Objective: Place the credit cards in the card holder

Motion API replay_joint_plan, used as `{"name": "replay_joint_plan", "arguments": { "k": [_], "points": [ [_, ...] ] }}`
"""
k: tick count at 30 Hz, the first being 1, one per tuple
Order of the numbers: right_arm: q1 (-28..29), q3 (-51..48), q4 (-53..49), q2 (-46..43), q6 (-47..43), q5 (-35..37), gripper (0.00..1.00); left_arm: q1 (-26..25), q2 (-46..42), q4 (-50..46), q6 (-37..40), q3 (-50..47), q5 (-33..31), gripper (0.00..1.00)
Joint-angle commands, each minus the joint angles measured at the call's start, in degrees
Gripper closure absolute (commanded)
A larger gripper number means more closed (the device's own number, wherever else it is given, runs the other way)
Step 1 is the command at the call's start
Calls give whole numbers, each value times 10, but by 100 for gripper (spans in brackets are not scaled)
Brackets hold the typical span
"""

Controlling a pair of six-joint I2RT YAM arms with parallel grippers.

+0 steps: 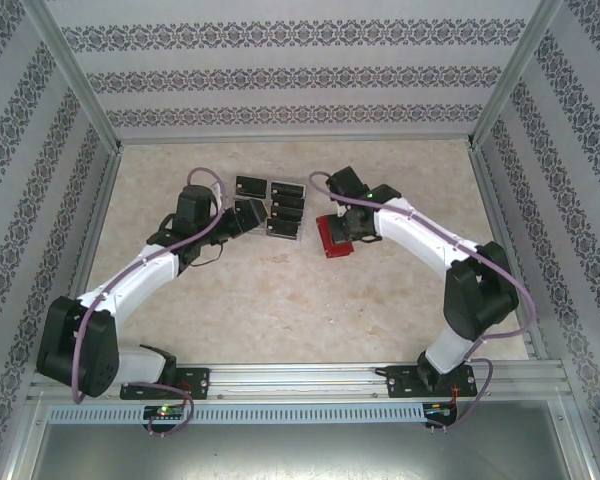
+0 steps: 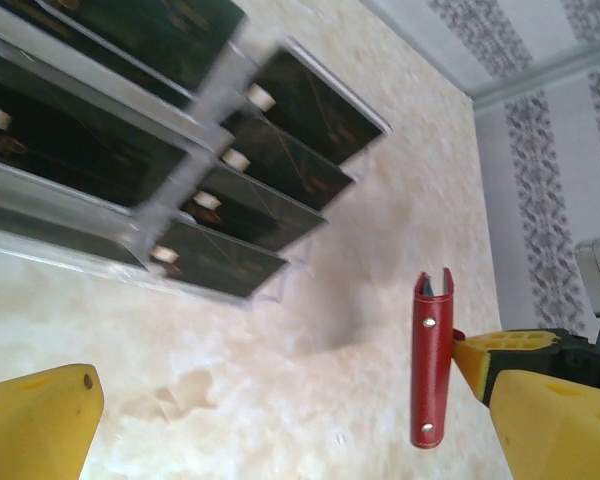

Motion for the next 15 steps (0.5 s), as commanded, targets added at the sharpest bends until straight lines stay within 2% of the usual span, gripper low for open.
{"name": "replay_joint_plan", "arguments": {
  "k": [1, 7, 15],
  "points": [
    [41, -32, 16, -40, 49, -20, 100, -42, -19, 54, -34, -33, -3, 0],
    [105, -69, 49, -68, 102, -29, 100, -114, -21, 181, -90, -105, -54, 5],
    [131, -75, 62, -72, 124, -30, 100, -159, 12, 219, -102, -107, -82, 10]
  ]
}}
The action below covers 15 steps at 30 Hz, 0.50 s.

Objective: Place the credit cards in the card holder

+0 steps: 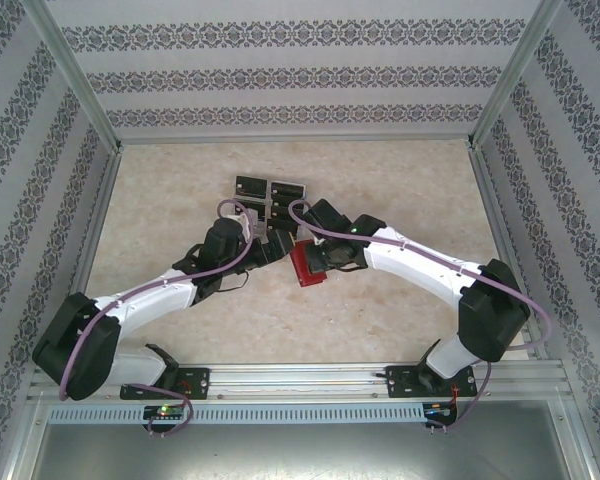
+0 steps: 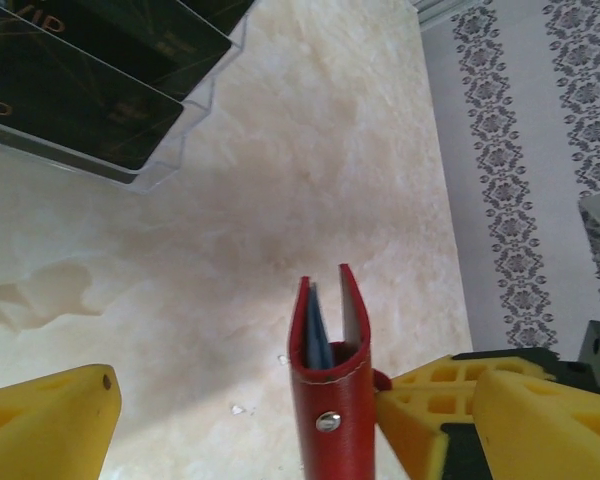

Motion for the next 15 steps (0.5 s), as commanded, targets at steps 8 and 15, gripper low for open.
{"name": "replay_joint_plan", "arguments": {
  "k": [8, 15],
  "points": [
    [10, -1, 16, -26, 21, -3, 100, -36, 48, 75, -25, 2, -37, 18],
    [14, -2, 22, -29, 24, -8, 100, -47, 91, 113, -33, 13, -34, 41]
  ]
}}
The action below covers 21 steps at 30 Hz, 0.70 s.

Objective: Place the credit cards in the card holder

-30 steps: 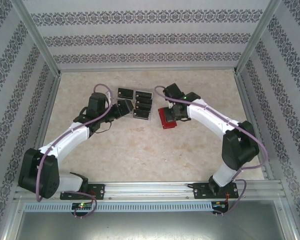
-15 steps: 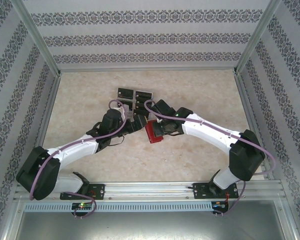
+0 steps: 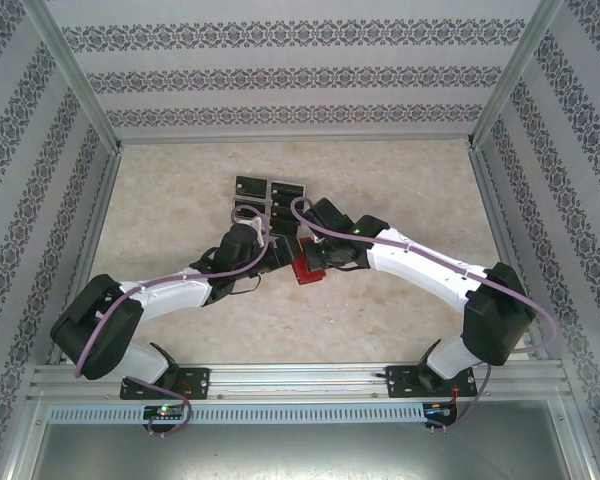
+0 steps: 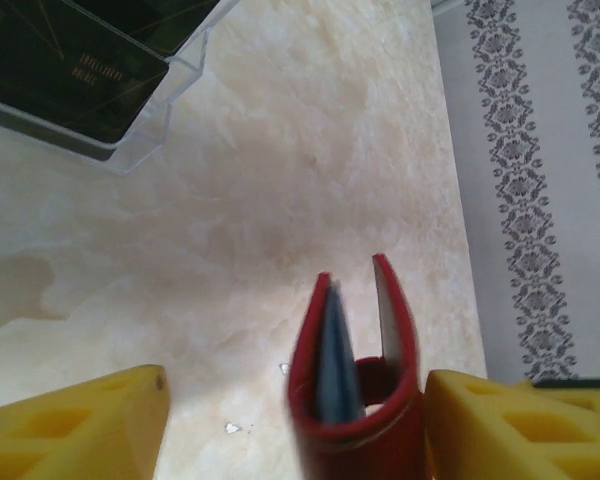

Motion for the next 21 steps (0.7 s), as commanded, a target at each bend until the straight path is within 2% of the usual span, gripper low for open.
{"name": "replay_joint_plan", "arguments": {
  "k": [1, 4, 6, 7, 13, 21],
  "points": [
    [6, -2, 11, -14, 9, -8, 100, -11, 19, 46, -8, 14, -5, 50],
    [4, -6, 17, -14, 10, 0, 100, -11, 27, 56, -8, 15, -5, 74],
    [-5, -16, 21, -23, 10, 7, 100, -10, 20, 50, 2, 16, -13, 94],
    [-14, -27, 28, -33, 14, 8, 100, -10, 14, 43, 9, 15, -19, 100],
    [-78, -107, 82, -88, 36, -29, 100, -8, -22, 25, 60, 11, -28, 100],
    [-95, -141, 128, -98, 46, -81, 100, -4, -15, 70, 82, 11, 14, 100]
  ]
}}
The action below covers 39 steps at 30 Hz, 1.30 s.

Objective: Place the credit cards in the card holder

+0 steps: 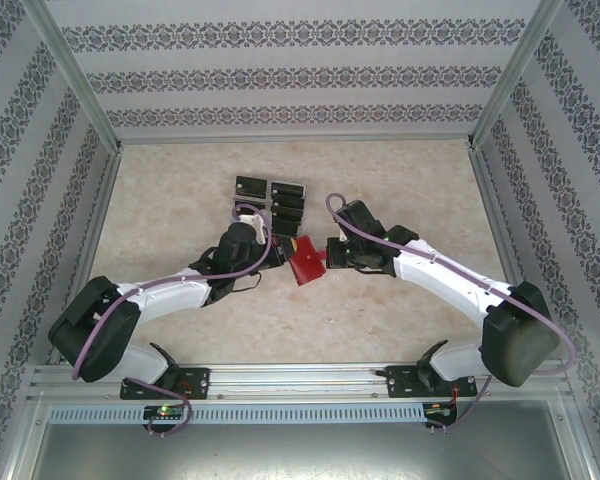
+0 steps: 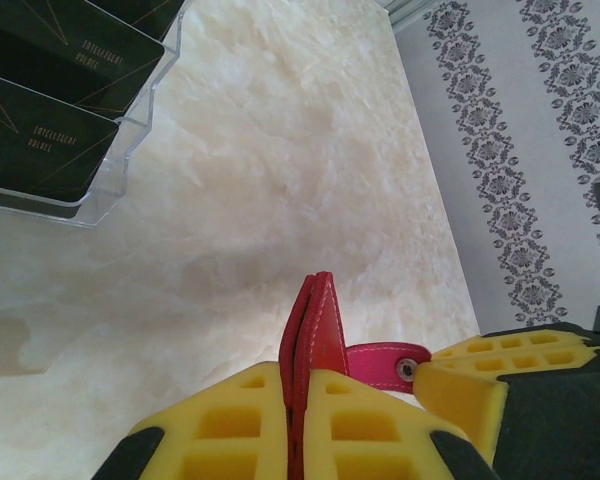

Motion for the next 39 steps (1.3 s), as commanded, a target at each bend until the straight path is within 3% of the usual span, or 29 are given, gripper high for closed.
{"name": "replay_joint_plan", "arguments": {
  "k": [1, 3, 11, 13, 16, 19, 20, 22, 29, 39],
  "points": [
    [-12, -18, 35, -11, 17, -37, 99, -1, 2, 54, 23, 11, 31, 100],
    [-17, -24, 48, -12, 19, -48, 87, 0, 6, 70, 22, 14, 48, 100],
    [-36, -36, 53, -20, 23, -48, 73, 0, 16, 91, 9, 22, 68, 100],
    [-41, -42, 58, -23, 24, -53, 80, 0, 18, 96, 4, 22, 71, 100],
    [-48, -48, 65, -29, 26, -67, 100, 0, 17, 97, 4, 22, 73, 100],
    [-50, -51, 68, -43, 31, -82, 100, 0, 9, 81, 9, 19, 55, 100],
    [-50, -51, 70, -49, 36, -88, 100, 2, 5, 65, 13, 19, 43, 97],
    [-48, -51, 76, -58, 46, -106, 100, 4, -8, 27, 21, 15, 16, 77],
    [6, -36, 85, -55, 76, -111, 100, 28, -43, -67, 44, -7, -35, 47],
    [40, -41, 134, -12, 115, -110, 100, 34, -89, -179, 75, -25, -49, 35]
  ]
}}
